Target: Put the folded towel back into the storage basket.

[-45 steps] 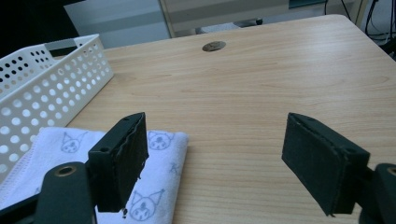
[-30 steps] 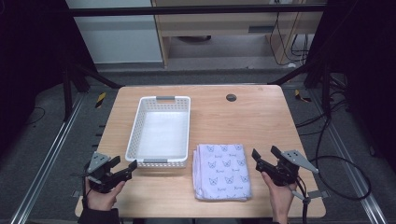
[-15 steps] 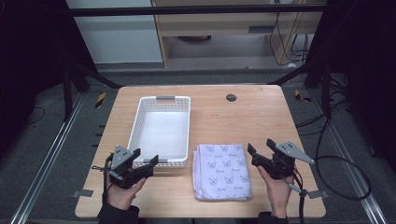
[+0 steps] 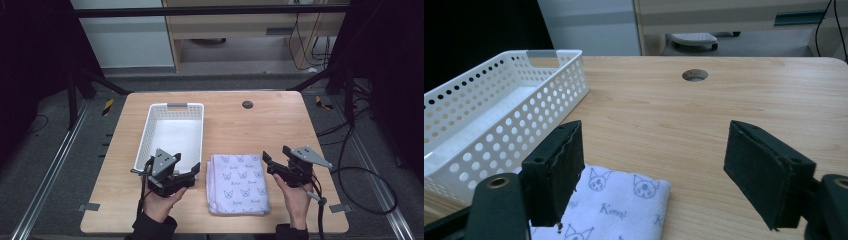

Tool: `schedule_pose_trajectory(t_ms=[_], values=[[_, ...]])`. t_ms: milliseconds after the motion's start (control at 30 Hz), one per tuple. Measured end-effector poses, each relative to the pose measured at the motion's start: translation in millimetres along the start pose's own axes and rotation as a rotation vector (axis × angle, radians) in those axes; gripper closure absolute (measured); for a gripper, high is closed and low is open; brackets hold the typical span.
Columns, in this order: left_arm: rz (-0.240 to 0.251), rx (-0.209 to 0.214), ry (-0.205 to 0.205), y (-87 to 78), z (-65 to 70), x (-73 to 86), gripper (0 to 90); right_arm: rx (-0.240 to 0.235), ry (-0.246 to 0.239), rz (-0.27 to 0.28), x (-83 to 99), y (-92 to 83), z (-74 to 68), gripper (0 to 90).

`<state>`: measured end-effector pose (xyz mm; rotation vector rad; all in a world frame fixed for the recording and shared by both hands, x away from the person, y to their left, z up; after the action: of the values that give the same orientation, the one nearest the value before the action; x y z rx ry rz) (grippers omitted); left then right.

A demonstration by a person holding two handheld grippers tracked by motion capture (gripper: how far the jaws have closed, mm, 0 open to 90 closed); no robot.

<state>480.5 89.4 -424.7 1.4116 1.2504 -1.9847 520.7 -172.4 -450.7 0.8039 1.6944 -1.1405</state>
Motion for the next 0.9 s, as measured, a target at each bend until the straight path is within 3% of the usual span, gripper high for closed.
schedule_pose_trajectory(t_ms=[167, 233, 567, 900], values=[[-0.036, 0.024, 0.016, 9.2, 17.3, 12.8, 28.3, -0.009, -0.017, -0.007, -1.9, 1.6, -2.2, 23.6], [-0.059, 0.031, 0.024, 11.9, 22.8, 21.4, 28.3, -0.042, -0.013, -0.016, -1.3, 3.9, -6.7, 23.3], [-0.113, 0.043, 0.008, 19.7, 30.1, 50.7, 29.0, -0.043, -0.037, -0.066, 4.7, 15.0, -9.1, 24.6], [-0.166, 0.059, -0.011, 32.5, 32.6, 82.5, 29.8, -0.046, -0.045, -0.141, 24.3, 28.8, -7.8, 25.6]])
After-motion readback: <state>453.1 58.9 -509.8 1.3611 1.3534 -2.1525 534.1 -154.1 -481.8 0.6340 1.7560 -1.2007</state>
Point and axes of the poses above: each handheld gripper's, and its own axes: y roughly forward along the jaws, x roughly out of its underside, z roughly to its right, the point moved 10 cm from there along y, roughly forward along the jaws
